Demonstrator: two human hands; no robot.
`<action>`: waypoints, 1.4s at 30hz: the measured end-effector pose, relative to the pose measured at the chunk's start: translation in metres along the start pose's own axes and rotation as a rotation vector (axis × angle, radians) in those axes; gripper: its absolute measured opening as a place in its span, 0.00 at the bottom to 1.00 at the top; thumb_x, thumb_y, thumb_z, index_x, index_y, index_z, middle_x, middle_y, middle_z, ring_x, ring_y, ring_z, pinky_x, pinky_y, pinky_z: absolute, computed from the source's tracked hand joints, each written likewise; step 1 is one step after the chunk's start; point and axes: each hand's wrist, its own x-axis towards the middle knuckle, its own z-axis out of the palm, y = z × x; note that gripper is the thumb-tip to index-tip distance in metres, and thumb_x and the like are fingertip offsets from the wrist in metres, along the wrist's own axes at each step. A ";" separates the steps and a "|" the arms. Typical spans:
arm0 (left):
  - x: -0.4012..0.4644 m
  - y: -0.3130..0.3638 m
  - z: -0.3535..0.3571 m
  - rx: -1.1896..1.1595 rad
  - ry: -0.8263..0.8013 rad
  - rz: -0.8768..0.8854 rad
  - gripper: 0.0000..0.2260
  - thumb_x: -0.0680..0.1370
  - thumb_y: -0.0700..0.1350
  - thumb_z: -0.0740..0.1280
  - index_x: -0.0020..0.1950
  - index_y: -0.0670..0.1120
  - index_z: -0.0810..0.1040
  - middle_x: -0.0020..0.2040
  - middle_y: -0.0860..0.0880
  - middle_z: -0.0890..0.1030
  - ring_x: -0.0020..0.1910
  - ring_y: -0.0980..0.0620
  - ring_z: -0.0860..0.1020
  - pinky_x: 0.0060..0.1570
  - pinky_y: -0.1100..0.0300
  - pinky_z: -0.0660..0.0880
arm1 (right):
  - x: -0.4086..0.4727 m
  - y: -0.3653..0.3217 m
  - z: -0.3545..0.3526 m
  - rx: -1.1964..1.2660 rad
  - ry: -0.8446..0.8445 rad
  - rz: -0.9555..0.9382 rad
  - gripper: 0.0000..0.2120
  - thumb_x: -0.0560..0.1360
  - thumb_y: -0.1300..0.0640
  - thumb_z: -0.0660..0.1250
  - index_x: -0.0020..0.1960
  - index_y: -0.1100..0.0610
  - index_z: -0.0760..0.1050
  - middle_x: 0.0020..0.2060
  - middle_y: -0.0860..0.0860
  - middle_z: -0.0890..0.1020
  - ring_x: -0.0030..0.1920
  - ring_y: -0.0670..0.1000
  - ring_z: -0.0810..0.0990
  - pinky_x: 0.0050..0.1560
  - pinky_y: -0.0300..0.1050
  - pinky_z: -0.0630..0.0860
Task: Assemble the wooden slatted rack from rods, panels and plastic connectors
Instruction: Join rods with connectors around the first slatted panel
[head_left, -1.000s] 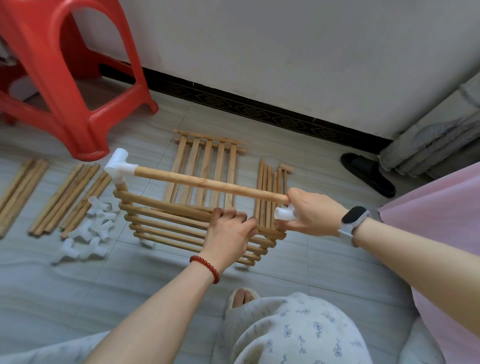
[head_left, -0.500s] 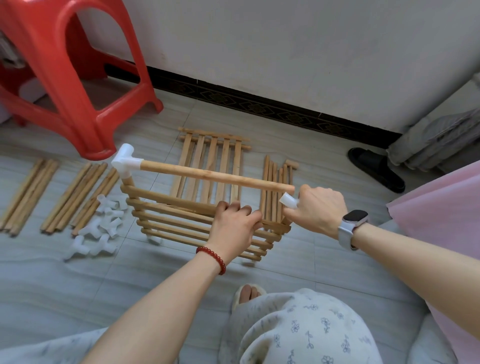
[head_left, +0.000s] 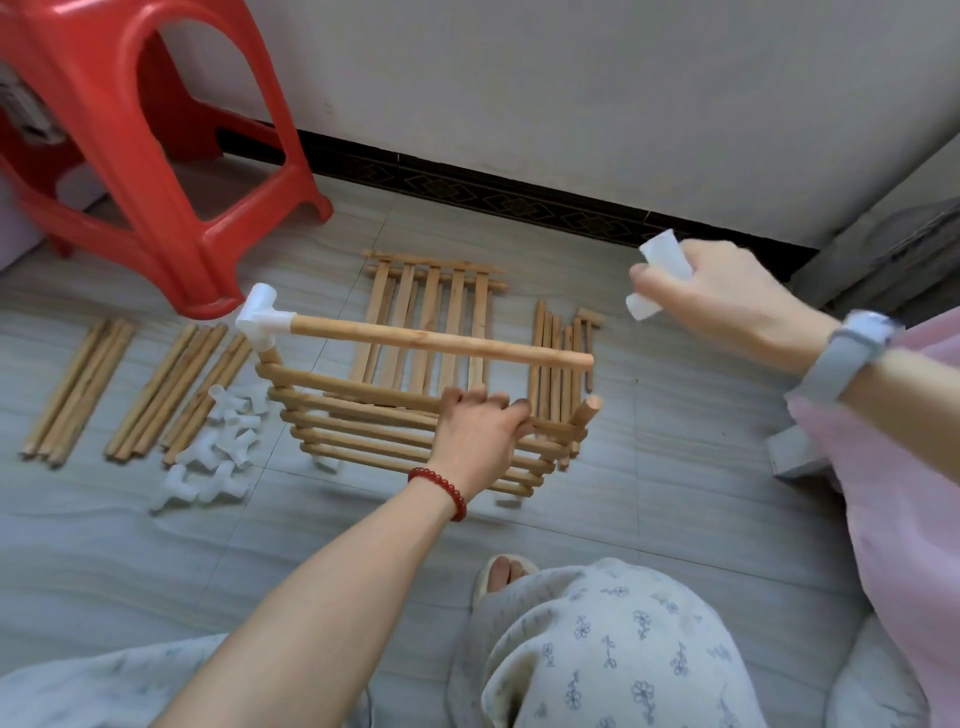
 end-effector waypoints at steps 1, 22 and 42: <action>0.001 0.002 -0.001 -0.002 -0.007 0.000 0.11 0.81 0.52 0.53 0.56 0.51 0.73 0.51 0.52 0.79 0.56 0.47 0.71 0.54 0.52 0.57 | 0.001 -0.001 -0.007 -0.097 -0.054 -0.043 0.17 0.68 0.37 0.61 0.39 0.51 0.69 0.31 0.45 0.74 0.31 0.45 0.73 0.29 0.42 0.65; 0.030 0.015 -0.052 0.110 0.227 0.105 0.19 0.75 0.52 0.64 0.64 0.49 0.71 0.59 0.47 0.77 0.61 0.47 0.71 0.65 0.47 0.53 | -0.050 0.036 0.103 0.361 -0.453 0.105 0.03 0.75 0.59 0.64 0.47 0.54 0.70 0.47 0.52 0.73 0.38 0.54 0.83 0.41 0.55 0.81; 0.021 0.002 -0.067 -0.007 0.220 0.306 0.07 0.75 0.45 0.69 0.51 0.46 0.81 0.37 0.49 0.80 0.36 0.48 0.77 0.48 0.51 0.69 | -0.033 0.025 0.081 0.182 -0.492 0.104 0.16 0.70 0.49 0.72 0.51 0.53 0.69 0.41 0.49 0.77 0.29 0.45 0.77 0.26 0.35 0.75</action>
